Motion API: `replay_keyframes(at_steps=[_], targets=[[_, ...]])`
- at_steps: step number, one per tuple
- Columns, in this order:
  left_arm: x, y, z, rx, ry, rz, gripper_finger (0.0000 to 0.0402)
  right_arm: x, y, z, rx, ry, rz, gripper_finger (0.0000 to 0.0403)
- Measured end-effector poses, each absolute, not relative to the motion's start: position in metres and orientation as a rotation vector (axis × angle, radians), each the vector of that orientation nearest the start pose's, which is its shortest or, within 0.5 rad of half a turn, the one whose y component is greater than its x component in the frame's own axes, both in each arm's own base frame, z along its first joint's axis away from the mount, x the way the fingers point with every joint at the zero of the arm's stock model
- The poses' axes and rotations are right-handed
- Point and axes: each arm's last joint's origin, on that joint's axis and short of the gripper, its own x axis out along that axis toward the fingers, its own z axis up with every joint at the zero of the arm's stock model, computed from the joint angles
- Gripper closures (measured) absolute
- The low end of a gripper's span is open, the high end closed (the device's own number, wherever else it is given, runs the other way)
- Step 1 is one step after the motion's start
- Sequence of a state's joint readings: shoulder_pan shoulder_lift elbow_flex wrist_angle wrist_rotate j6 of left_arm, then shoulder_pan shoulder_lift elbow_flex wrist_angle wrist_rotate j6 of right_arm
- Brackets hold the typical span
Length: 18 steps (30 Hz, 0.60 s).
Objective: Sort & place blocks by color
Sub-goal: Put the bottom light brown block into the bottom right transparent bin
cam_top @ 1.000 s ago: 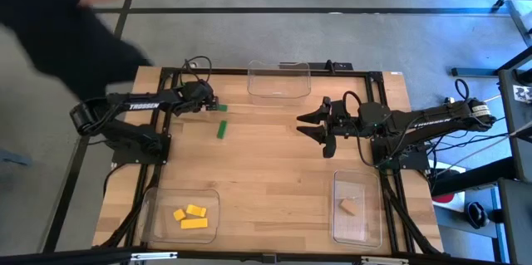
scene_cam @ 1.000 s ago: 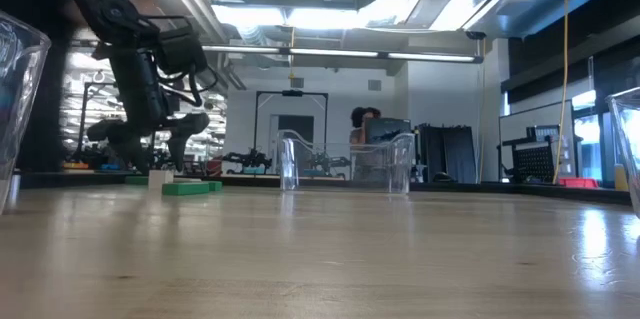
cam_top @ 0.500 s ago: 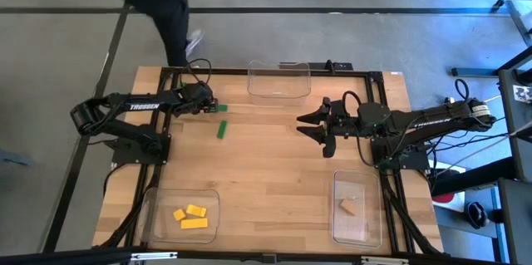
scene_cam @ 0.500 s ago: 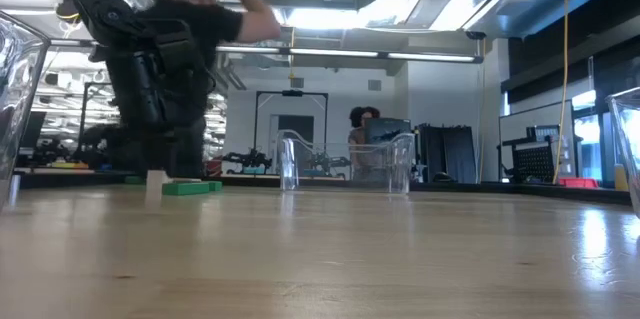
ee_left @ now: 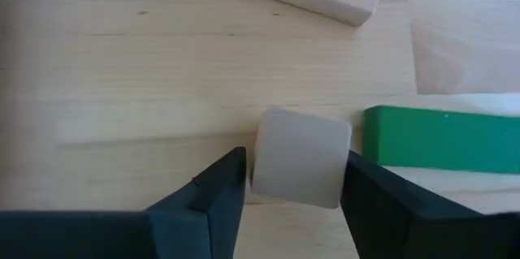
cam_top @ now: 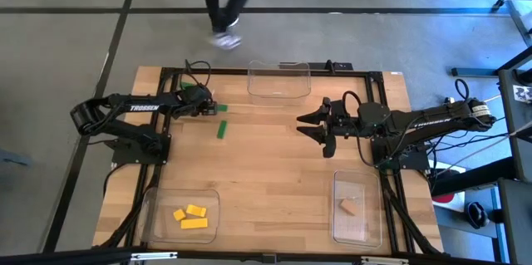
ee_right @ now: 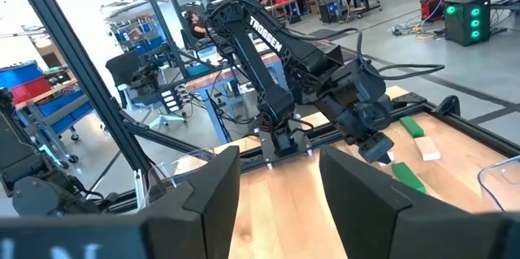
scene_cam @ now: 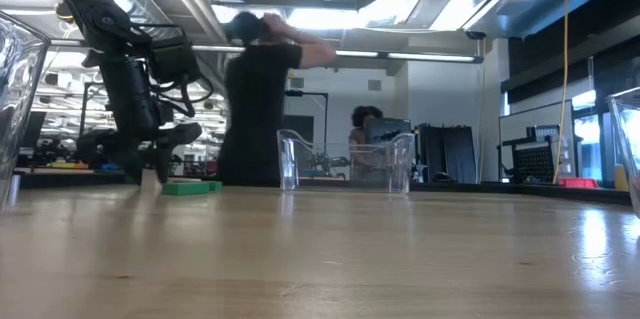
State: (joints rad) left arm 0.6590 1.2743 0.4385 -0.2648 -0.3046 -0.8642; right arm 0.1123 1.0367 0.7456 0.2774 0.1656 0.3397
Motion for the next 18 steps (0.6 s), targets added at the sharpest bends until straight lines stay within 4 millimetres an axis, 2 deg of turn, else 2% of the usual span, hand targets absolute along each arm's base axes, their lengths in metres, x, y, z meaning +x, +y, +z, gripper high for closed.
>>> replay_keyframes(at_steps=[8,13,15,18], targets=[[0.149,0.126,0.13,-0.82,0.746,1.26,0.0246,0.233,0.021,0.317,0.387,0.004,-0.055,0.0228],[0.152,0.128,0.132,-0.829,0.714,1.215,0.0273,0.233,0.021,0.317,0.387,0.004,-0.055,0.0228],[0.153,0.128,0.138,-0.807,0.706,1.175,0.0279,0.233,0.021,0.316,0.387,0.004,-0.055,0.0228],[0.158,0.13,0.159,-0.756,0.654,1.087,0.0279,0.233,0.022,0.316,0.387,0.004,-0.054,0.0228]])
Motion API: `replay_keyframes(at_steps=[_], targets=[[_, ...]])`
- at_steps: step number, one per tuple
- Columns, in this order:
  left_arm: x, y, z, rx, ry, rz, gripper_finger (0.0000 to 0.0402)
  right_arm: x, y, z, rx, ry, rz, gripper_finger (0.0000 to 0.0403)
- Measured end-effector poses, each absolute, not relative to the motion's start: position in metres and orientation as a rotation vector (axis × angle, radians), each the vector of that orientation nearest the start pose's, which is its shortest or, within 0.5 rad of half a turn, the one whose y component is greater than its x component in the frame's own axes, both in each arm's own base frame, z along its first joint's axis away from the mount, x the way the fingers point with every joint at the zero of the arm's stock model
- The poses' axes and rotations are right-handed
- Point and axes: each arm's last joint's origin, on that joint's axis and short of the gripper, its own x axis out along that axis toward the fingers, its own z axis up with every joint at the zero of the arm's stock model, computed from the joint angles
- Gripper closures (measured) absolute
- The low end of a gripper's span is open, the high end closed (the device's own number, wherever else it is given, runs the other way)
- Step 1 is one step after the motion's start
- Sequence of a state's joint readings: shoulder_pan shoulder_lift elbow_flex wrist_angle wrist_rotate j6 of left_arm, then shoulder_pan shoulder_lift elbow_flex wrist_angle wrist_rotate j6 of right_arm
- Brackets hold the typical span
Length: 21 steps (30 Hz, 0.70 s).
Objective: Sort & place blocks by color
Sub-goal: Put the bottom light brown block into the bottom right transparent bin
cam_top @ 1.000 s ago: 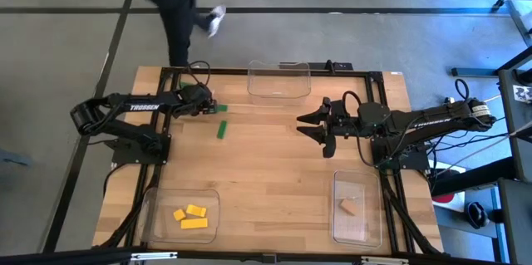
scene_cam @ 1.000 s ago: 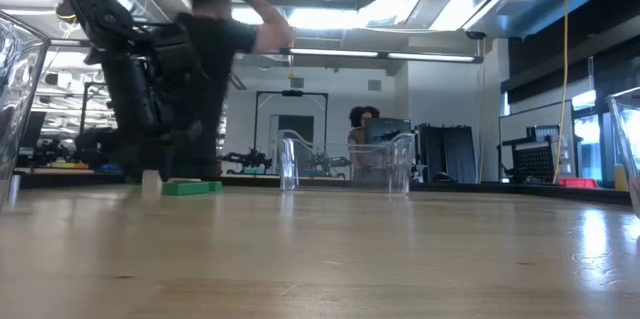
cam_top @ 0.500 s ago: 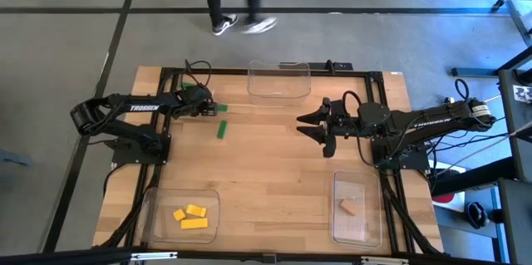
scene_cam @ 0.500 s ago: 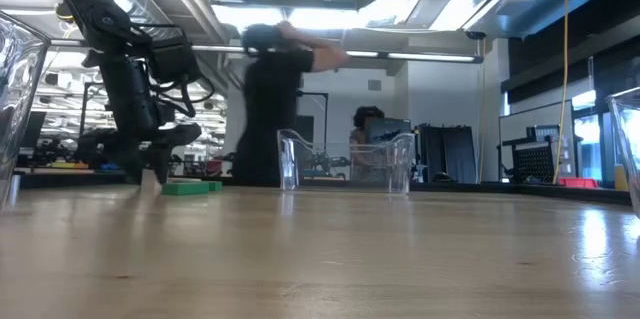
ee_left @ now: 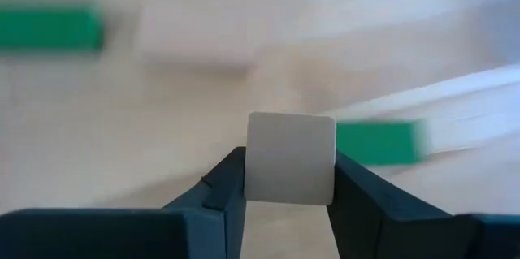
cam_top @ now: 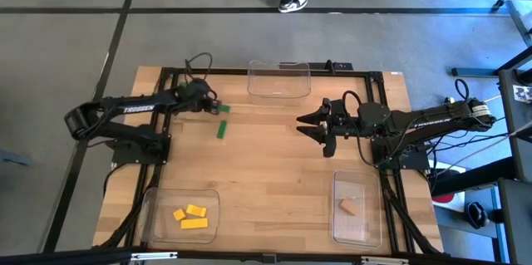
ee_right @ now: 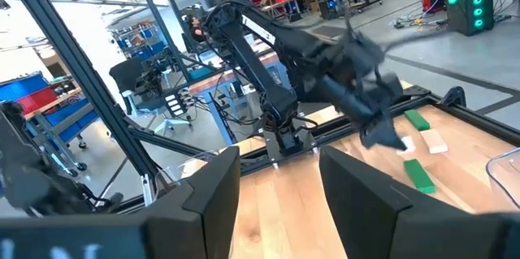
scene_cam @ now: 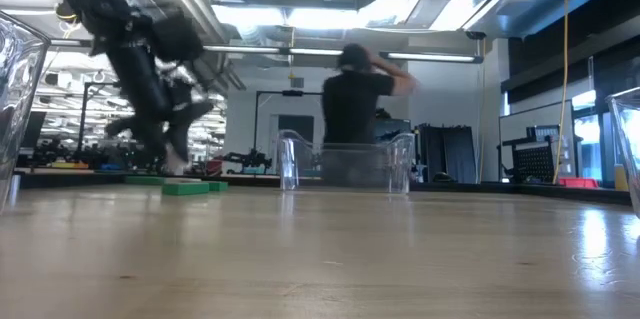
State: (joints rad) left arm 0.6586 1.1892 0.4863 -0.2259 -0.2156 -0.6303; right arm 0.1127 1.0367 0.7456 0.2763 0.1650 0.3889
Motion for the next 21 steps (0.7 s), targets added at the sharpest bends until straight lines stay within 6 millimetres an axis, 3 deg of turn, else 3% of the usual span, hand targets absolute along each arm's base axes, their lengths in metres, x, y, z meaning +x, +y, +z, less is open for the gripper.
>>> replay_keyframes(at_steps=[6,12,16,21], targets=[[0.161,0.127,0.232,-0.633,0.39,0.929,0.0279,0.233,0.022,0.316,0.386,0.007,-0.055,0.0228],[0.157,0.093,0.312,-0.462,0.068,0.638,0.0279,0.233,0.022,0.316,0.385,0.008,-0.055,0.0228],[0.153,0.06,0.338,-0.425,-0.094,0.44,0.0279,0.233,0.022,0.316,0.385,0.008,-0.055,0.0228],[0.161,0.024,0.347,-0.407,-0.152,0.264,0.0279,0.233,0.022,0.316,0.384,0.008,-0.056,0.0228]])
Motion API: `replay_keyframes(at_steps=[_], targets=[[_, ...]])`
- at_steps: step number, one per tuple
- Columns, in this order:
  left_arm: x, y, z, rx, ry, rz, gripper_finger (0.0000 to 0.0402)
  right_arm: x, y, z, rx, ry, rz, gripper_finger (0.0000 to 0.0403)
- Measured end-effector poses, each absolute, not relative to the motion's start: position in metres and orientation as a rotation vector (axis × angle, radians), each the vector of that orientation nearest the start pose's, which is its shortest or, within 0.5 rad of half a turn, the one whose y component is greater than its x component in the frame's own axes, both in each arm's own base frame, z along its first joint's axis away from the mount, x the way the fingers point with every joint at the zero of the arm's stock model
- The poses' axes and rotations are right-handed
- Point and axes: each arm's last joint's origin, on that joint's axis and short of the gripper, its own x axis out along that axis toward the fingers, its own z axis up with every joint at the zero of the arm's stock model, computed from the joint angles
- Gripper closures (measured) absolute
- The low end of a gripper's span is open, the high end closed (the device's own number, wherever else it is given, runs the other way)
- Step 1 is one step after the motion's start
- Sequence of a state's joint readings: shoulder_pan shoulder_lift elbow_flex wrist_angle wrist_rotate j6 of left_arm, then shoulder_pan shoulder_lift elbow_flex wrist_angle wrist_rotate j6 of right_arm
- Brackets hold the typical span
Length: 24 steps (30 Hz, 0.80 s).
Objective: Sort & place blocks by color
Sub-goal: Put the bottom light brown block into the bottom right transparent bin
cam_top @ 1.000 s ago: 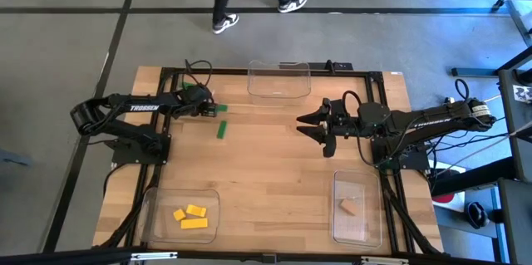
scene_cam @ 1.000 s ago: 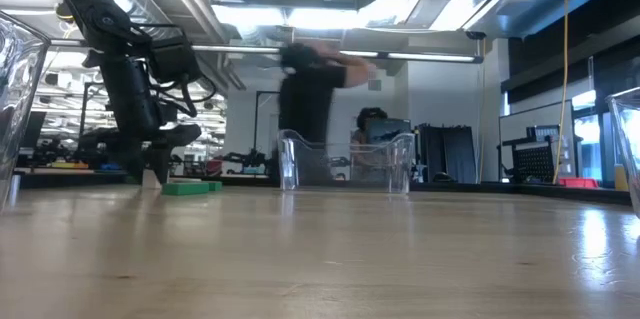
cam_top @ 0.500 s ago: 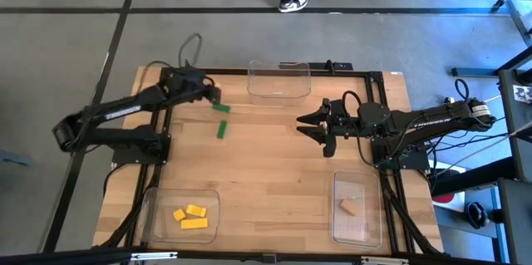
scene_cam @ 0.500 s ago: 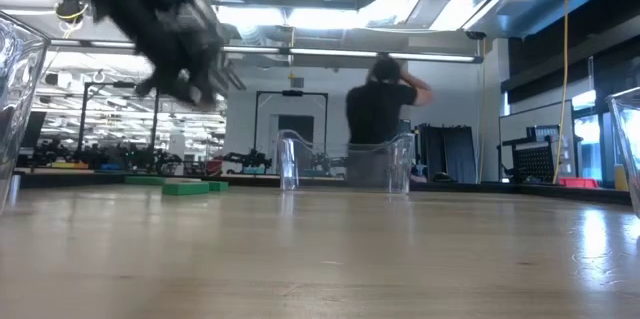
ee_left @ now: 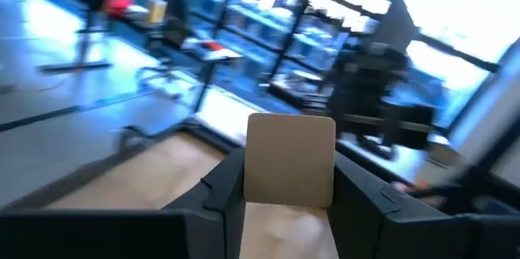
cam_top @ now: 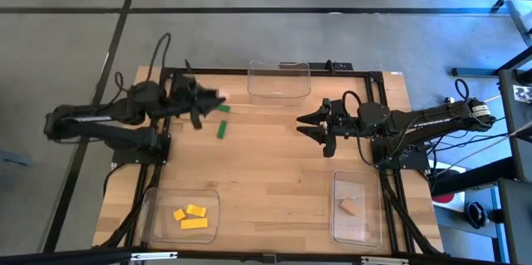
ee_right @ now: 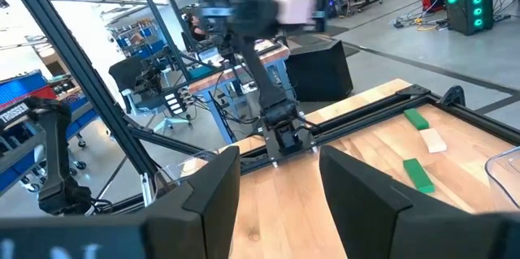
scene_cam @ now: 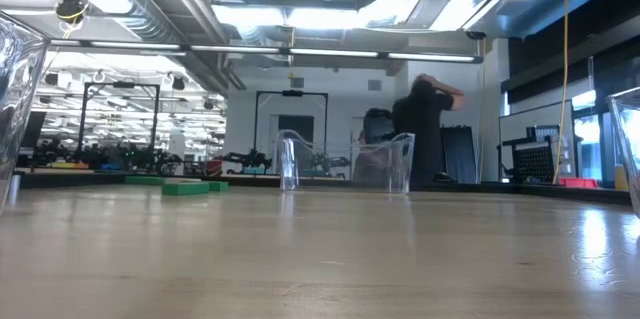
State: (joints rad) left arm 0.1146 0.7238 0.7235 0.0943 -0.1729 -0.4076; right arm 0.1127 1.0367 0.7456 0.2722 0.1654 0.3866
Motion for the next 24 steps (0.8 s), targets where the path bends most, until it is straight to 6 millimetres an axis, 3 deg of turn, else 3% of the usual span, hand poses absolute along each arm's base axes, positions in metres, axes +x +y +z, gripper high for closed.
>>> replay_keyframes(at_steps=[9,14,24], targets=[[0.2,-0.02,0.344,-0.372,-0.202,0.108,0.0279,0.233,0.022,0.316,0.378,0.008,-0.055,0.0228],[0.21,-0.022,0.342,-0.374,-0.23,0.116,0.0279,0.233,0.022,0.316,0.378,0.008,-0.055,0.0228],[0.208,-0.022,0.344,-0.373,-0.244,0.112,0.0279,0.233,0.022,0.316,0.381,0.008,-0.055,0.0228]])
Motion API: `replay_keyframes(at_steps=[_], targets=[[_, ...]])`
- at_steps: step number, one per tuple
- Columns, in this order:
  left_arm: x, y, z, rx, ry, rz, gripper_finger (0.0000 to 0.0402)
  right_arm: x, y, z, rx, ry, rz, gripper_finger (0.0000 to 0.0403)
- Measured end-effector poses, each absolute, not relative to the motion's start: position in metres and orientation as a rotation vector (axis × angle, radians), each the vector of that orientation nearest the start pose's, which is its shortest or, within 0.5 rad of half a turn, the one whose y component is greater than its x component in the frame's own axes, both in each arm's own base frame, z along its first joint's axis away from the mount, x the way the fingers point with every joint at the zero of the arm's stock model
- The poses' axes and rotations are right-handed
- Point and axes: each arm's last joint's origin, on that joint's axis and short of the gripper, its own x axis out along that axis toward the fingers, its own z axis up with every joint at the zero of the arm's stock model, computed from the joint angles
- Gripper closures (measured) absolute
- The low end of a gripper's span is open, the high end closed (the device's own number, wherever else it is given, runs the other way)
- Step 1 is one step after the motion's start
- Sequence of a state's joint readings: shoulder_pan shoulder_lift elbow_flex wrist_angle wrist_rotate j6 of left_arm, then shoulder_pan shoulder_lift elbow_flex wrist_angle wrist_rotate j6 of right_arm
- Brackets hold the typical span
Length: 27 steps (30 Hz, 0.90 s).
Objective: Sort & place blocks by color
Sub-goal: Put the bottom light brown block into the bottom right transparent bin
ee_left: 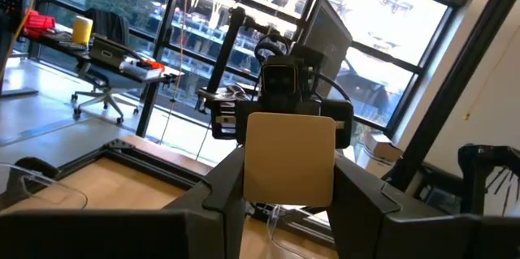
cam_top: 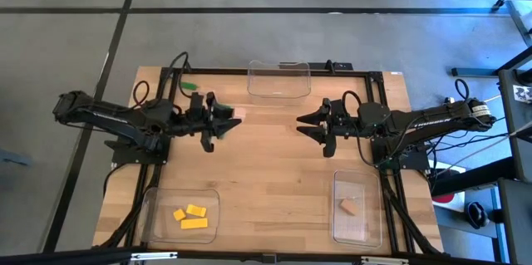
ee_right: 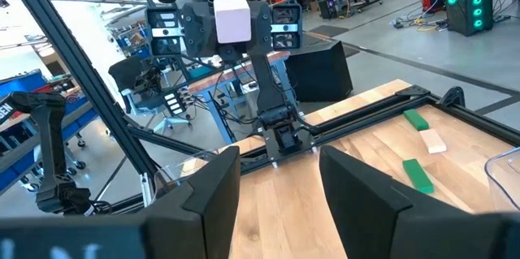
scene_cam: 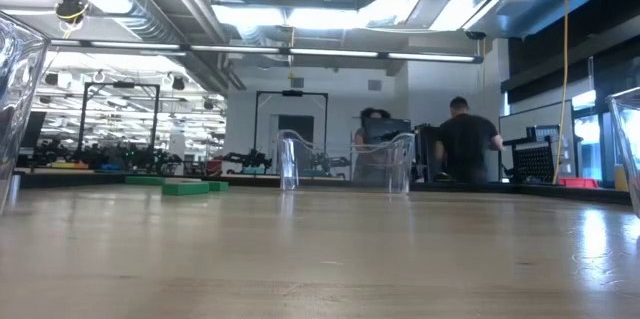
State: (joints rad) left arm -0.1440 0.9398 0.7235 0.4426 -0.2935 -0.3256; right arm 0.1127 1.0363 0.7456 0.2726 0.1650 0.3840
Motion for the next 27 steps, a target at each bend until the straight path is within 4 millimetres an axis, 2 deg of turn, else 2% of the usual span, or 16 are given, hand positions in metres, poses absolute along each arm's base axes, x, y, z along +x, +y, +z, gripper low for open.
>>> replay_keyframes(at_steps=[16,20,27], targets=[[0.212,-0.022,0.341,-0.348,-0.23,0.123,0.0277,0.233,0.022,0.317,0.408,-0.004,-0.053,0.0228],[0.224,-0.024,0.332,-0.341,-0.187,0.134,0.0277,0.244,0.023,0.316,0.374,-0.048,-0.035,0.0228],[0.264,-0.032,0.326,-0.319,-0.085,0.074,0.0277,0.278,0.028,0.314,0.336,-0.039,-0.011,0.0228]])
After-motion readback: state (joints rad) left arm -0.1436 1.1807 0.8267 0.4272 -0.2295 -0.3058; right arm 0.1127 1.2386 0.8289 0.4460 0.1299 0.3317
